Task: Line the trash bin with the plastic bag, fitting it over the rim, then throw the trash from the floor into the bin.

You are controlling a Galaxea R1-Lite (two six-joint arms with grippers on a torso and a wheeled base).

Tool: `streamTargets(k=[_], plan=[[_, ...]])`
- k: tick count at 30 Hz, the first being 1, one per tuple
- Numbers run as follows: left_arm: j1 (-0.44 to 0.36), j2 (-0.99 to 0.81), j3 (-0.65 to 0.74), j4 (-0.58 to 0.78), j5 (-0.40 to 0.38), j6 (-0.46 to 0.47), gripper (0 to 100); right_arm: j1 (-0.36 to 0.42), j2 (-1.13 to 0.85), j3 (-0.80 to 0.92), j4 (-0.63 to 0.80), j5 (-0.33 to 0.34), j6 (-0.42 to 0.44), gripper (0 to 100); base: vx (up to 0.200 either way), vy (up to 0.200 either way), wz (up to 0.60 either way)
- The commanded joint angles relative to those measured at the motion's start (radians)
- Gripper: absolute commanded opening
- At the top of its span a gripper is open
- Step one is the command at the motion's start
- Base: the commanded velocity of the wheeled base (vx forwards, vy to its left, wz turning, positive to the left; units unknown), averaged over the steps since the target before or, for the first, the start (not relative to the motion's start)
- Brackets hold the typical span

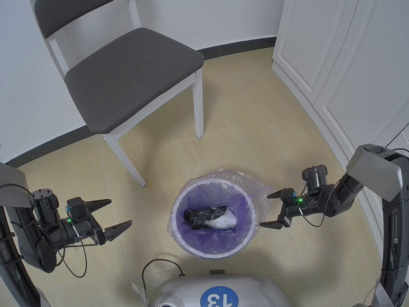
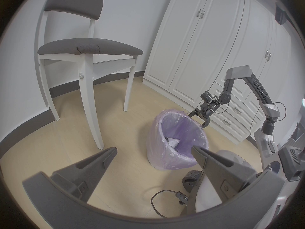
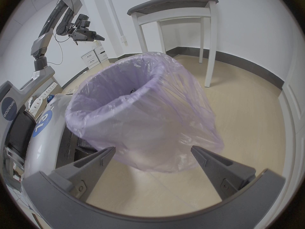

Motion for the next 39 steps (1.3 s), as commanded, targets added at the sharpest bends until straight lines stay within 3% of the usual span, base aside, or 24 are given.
streamTargets(k=[1,2,3,14,25,33,39], plan=[[0.004,0.001,0.004,-0.018,0.0,0.0,100,0.019,0.039,-0.051,0.024,0.0,0.0,100,0.0,0.0,0.0],[0.004,0.001,0.004,-0.018,0.0,0.001,100,0.02,0.041,-0.056,0.035,0.0,-0.002,100,0.0,0.0,0.0],[0.004,0.001,0.004,-0.018,0.0,0.001,100,0.02,0.041,-0.056,0.035,0.0,-0.002,0,0.0,0.0,0.0],[0.004,0.003,0.004,-0.018,0.0,0.001,100,0.008,0.059,-0.122,0.068,0.0,0.004,0,0.0,0.0,0.0],[-0.013,0.009,-0.004,-0.018,0.0,0.001,100,0.006,0.168,-0.448,0.328,0.015,0.029,0,0.0,0.0,0.0],[-0.027,0.015,-0.012,-0.018,0.0,0.001,100,0.04,0.246,-0.626,0.463,0.014,0.031,0,0.0,0.0,0.0],[-0.045,0.033,-0.03,-0.018,0.001,0.001,100,0.089,0.334,-0.862,0.635,0.014,0.034,0,0.0,0.0,0.0]])
